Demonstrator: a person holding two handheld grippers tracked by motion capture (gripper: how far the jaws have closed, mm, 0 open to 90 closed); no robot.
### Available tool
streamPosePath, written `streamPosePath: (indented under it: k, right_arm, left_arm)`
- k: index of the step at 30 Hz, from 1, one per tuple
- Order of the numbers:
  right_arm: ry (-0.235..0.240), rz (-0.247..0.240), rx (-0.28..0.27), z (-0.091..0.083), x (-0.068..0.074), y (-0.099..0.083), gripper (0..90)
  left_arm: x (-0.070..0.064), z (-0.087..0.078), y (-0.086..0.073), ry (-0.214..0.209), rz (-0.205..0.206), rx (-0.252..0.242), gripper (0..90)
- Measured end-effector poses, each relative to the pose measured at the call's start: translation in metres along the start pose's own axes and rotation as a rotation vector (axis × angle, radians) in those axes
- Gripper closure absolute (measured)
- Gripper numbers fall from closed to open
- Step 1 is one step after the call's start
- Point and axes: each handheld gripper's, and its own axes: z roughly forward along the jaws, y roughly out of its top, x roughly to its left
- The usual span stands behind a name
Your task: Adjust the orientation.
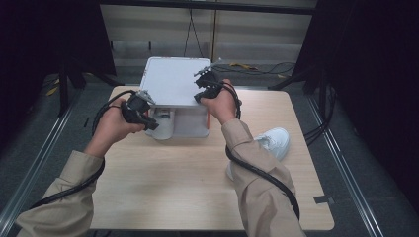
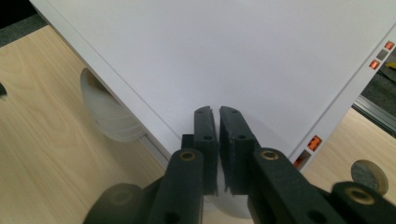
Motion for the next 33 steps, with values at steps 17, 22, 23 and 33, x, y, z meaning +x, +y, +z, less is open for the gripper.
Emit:
streamPosePath:
  k: [17,22,23,33]
  right_arm:
    - [0.044,0.053,0.027,-0.04,-0.012,-0.045,71.3]
    - [0.069,0.068,0.099,-0.047,-0.014,-0.07,57.4]
    - [0.071,0.072,0.111,-0.048,-0.013,-0.073,56.0]
    - [0.094,0.041,0.178,-0.062,0.001,-0.092,44.3]
  left_arm:
    - [0.031,-0.007,0.048,0.111,-0.078,-0.032,90.0]
    - [0.037,0.008,0.054,0.11,-0.111,-0.028,90.0]
    - [0.037,0.01,0.054,0.116,-0.115,-0.027,90.0]
    - [0.041,0.021,0.051,0.134,-0.145,-0.044,90.0]
